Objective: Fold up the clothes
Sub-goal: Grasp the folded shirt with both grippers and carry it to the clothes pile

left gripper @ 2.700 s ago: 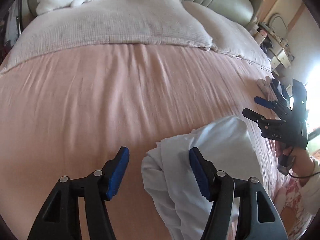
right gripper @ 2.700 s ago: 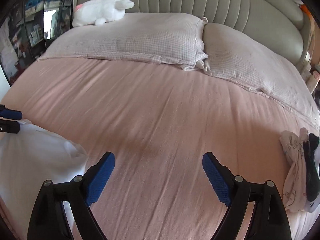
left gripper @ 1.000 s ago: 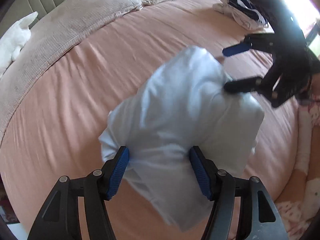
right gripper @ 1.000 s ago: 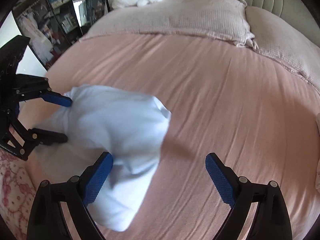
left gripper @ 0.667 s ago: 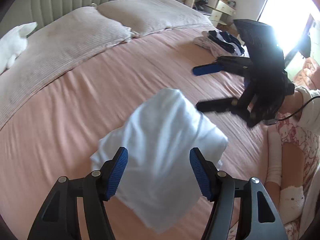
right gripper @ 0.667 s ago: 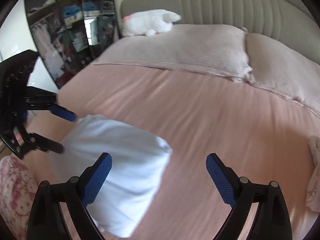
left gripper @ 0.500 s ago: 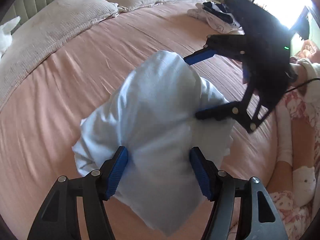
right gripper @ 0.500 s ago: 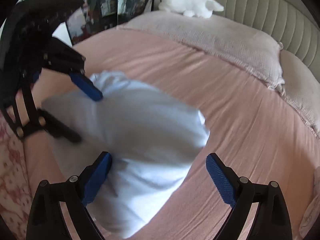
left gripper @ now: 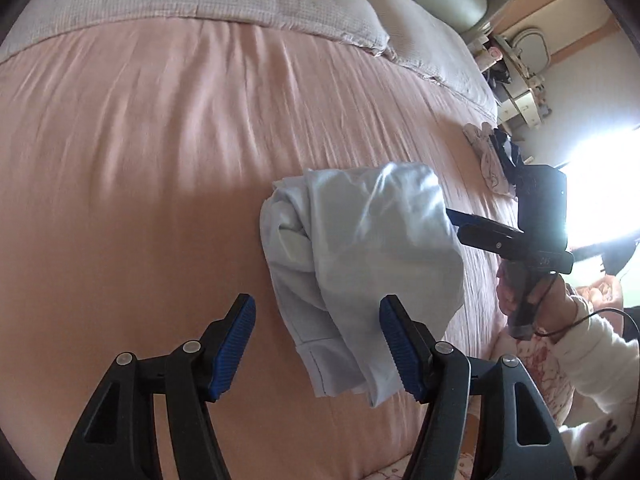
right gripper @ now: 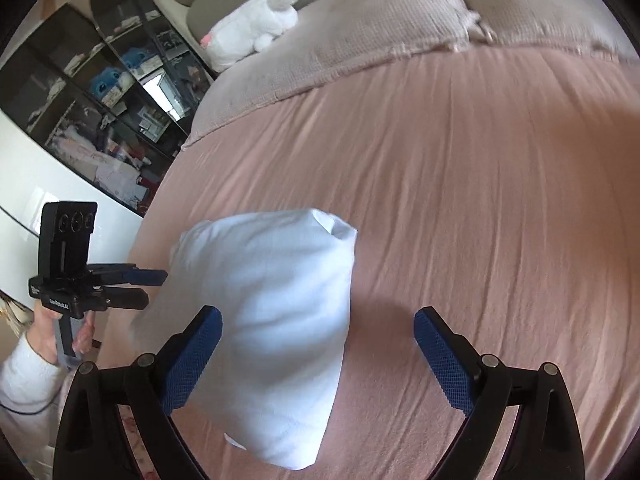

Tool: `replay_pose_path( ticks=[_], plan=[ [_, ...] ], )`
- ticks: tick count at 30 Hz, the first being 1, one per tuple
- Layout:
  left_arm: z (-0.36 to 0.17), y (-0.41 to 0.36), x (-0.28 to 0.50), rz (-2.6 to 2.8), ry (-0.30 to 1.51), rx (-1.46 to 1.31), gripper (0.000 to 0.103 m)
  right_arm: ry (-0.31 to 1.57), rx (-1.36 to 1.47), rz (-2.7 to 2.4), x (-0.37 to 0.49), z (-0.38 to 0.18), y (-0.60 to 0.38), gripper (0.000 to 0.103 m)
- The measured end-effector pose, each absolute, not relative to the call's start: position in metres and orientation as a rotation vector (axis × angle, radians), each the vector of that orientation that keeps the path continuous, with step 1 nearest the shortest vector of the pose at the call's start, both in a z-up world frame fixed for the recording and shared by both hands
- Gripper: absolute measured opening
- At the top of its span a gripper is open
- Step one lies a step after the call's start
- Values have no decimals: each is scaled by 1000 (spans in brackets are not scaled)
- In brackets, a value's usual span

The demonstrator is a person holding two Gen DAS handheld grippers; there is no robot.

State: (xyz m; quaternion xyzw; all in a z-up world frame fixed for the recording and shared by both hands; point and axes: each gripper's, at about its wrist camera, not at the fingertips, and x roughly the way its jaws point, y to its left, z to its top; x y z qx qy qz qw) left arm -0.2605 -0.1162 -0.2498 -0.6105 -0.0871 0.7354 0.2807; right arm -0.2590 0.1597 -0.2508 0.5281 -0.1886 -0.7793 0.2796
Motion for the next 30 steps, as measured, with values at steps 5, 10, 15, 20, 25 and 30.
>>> replay_pose_path(
  ticks=[5,10,15,20,25,30],
  plan=[
    [-266,-108,-262,1922,-398,-1693,63,-561,1447,-2029,-261,-251,156,98],
    [-280,-84,-253,1930,-349,-1731,84,-490,1466,-2016,-250,-256,142,94],
    [-273,-72,-250,1976,-325,-1692,52,-353,1454,-2061,-238,-253,129,46],
    [-254,-77,-243,2004,-389,-1611,31,-407,1436,-2043,-238,-243,140,37],
    [-240,-73,-234,2009,-500,-1553,29,-392,1392,-2063,-235,-223,151,29],
    [-215,-33,-230,2003,-474,-1471,29,-378,1367,-2103,-224,-195,189,29]
  ],
)
